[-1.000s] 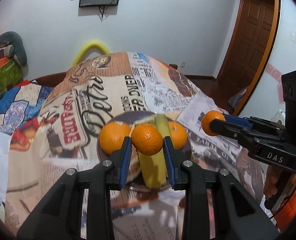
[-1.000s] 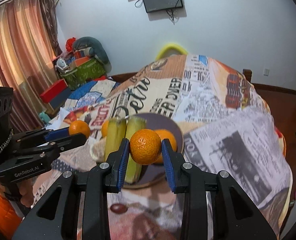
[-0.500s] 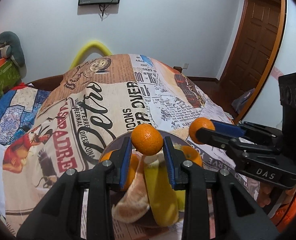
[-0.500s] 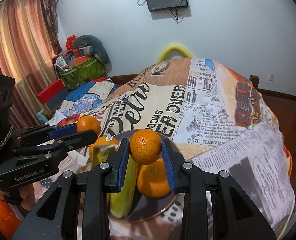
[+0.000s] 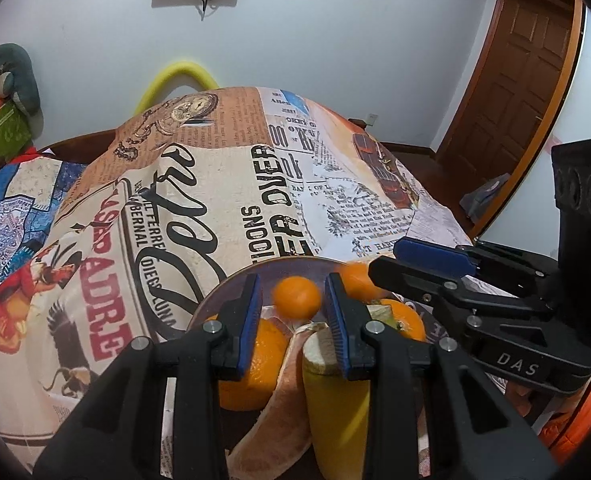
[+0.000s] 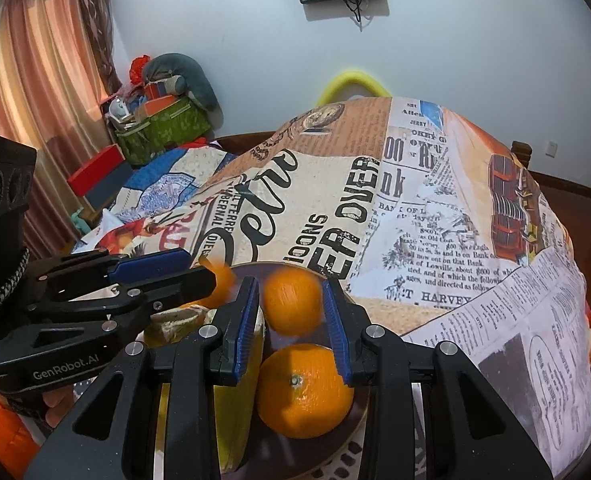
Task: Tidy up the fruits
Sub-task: 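Carry both mandarins onto the grey plate and open both tools, then grasp a dark red date with the left tool while the right tool grasps another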
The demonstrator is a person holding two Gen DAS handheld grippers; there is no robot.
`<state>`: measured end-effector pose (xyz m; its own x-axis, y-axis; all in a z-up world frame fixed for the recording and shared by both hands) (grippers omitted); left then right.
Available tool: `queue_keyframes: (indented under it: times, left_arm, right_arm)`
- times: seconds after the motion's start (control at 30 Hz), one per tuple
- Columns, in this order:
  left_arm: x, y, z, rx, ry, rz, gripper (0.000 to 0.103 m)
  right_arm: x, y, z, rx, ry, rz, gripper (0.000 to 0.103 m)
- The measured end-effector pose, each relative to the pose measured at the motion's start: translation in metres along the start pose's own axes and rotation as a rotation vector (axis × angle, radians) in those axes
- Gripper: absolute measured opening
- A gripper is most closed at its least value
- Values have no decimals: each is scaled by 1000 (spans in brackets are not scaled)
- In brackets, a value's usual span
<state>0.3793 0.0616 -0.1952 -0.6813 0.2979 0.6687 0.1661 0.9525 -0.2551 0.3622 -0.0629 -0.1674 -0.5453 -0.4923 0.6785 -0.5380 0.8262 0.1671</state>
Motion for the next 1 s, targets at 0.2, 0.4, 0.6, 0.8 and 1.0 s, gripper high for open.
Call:
queue_keyframes:
  times: [0.2,0.4,0.6,0.8,1.0]
  left_arm:
    - [11,-3,2,-14,-16,-16,32]
    - [33,-9,12,-19,-23,-31,32]
    - [64,-17,30,-25,-28,-46,32]
    - [92,-27,53,-38,-22,-60,32]
    - [105,-32,81,-33,11,-57,32]
  right_arm:
    - [9,0,0,1,-7,1,31]
    - [27,3,7,13,-16,14,31]
    - [52,10,21,12,-18,9,31]
    - [73,21,40,13,-17,8,31]
    - [82,33,65,19,17,7,31]
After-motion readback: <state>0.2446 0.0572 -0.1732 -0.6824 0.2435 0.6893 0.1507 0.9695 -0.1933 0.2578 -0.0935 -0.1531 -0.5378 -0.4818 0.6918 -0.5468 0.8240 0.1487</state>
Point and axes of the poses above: each gripper's, at about its wrist camera, not at the fingertips, and x roughly against the way its jaws point, y to its left, z to its underside, the point moved 2 cm from there along -x, roughly the way its jaws point, and after that the axes turned 5 degrees about z, right-handed, at the moved point
